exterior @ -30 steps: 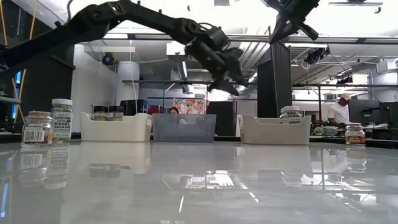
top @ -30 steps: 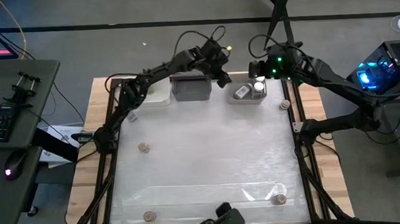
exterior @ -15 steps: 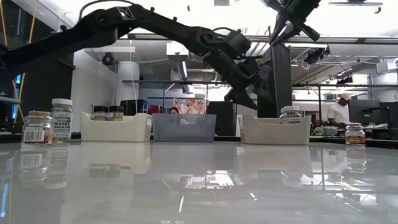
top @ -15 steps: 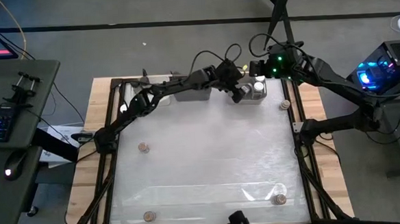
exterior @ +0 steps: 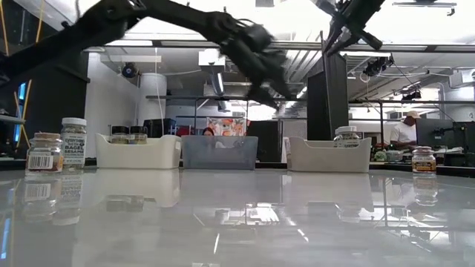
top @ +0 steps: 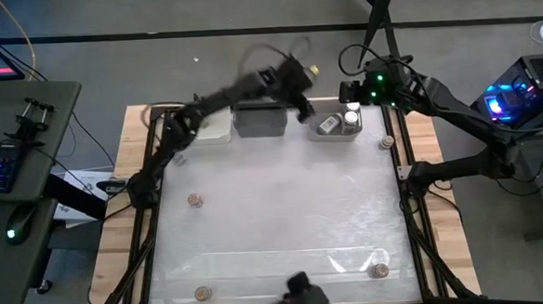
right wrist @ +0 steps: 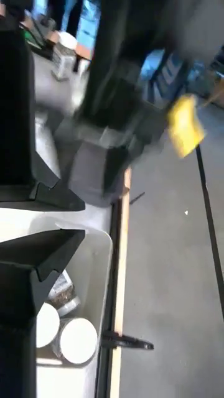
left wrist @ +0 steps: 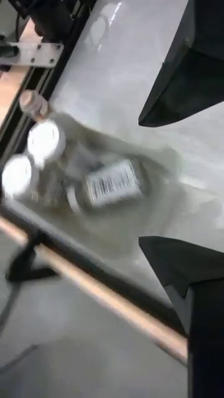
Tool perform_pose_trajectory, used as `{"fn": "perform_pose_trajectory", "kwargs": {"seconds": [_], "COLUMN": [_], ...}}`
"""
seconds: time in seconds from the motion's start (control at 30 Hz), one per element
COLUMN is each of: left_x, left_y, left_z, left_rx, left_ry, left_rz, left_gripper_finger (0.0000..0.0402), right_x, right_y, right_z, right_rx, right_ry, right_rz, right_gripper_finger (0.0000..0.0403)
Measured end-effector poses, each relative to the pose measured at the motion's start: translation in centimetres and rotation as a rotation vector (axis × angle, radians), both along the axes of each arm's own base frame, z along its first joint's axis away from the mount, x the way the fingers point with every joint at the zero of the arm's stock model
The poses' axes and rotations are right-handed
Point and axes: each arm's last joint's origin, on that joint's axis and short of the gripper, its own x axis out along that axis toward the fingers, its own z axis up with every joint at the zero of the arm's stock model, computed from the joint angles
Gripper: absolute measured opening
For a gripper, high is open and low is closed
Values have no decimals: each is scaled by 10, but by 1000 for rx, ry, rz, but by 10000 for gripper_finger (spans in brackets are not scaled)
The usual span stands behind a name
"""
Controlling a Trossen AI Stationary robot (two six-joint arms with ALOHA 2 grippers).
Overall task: Sort spices by type
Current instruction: Put the bottom white seasoning bottle into the gray bin
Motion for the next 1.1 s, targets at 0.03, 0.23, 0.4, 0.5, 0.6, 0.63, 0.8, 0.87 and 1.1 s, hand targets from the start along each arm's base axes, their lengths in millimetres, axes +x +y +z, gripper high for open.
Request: {"fn": "perform_pose_trajectory", "kwargs": {"seconds": [0.03, 0.23, 0.4, 0.5, 0.6, 0.63, 0.8, 0.87, 1.1], "left_x": [-14, -99, -160, -181, -192, -194, -196, -196, -201], "left_y": [8, 45, 44, 30, 19, 17, 9, 9, 15], "left_z": [9, 79, 132, 161, 178, 182, 188, 187, 185], "left_rx": [-27, -162, -146, -79, -24, -13, 9, 17, 36], "left_ry": [11, -101, -167, -216, -251, -257, -269, -263, -244], "left_rz": [3, 32, 76, 67, 53, 48, 20, 13, 12], "left_gripper_finger": [279, 263, 261, 261, 261, 261, 261, 261, 261], "right_x": [1, 29, 50, 58, 67, 70, 83, 87, 88], "right_y": [-4, -38, -58, -64, -70, -71, -75, -73, -71], "right_z": [-2, -34, -78, -104, -125, -131, -149, -152, -163], "right_rx": [11, 82, 238, 386, 508, 536, 602, 612, 631], "right_ry": [4, 92, 227, 263, 251, 239, 190, 189, 197], "right_rz": [-10, 48, -18, -101, -183, -214, -307, -335, -517], "right_gripper_finger": [52, 94, 169, 213, 241, 247, 256, 256, 256]}}
